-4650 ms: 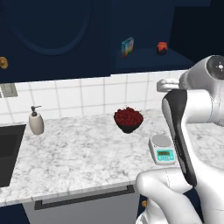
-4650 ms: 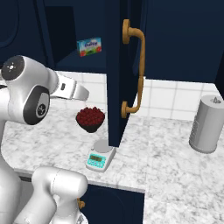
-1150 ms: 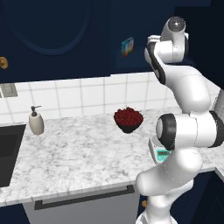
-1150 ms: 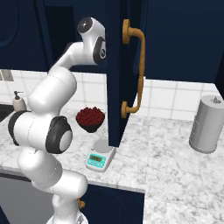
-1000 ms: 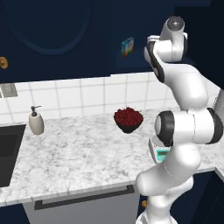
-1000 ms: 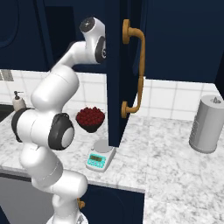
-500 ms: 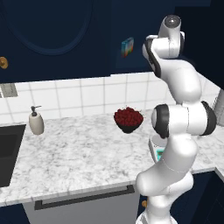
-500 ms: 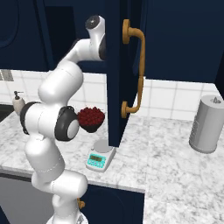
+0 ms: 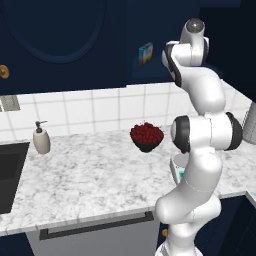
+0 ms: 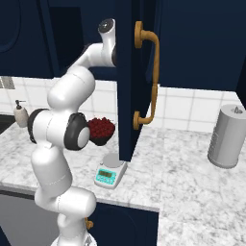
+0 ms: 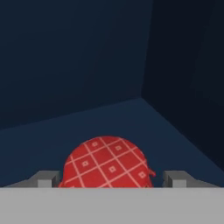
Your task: Pick the jam and place it on the digital scale for weighing, and close the cabinet.
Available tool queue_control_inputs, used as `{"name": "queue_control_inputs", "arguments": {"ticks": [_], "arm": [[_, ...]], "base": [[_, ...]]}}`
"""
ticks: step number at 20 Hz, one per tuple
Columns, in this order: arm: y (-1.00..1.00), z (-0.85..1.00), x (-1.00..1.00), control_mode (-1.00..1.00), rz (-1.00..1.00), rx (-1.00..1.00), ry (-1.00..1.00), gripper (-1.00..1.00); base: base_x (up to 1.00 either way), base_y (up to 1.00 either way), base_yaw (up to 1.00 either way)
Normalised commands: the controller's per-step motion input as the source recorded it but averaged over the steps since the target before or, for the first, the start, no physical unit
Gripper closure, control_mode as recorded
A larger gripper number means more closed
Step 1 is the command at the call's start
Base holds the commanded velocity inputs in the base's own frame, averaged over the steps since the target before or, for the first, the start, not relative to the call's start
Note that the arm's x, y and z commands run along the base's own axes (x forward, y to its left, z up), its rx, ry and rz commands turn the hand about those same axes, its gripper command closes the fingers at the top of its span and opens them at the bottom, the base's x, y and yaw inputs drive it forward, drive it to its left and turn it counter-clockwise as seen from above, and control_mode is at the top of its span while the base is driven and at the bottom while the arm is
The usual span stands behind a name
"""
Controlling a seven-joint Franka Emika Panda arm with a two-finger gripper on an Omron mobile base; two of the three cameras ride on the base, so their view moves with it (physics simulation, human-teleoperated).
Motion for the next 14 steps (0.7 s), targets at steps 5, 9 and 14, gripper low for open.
{"name": "queue_control_inputs", "arguments": {"ticks": [5,9,14], "arm": [[0.0,-0.12,0.07,-1.0,0.0,0.0,0.0,1.0],[0.05,-0.28,-0.7,-1.0,0.0,-0.01,-0.07,1.0],[0.16,0.0,-1.0,-1.0,0.02,0.02,0.0,1.0]], "base": [[0.0,0.0,0.0],[0.0,0.0,0.0],[0.0,0.0,0.0]]}}
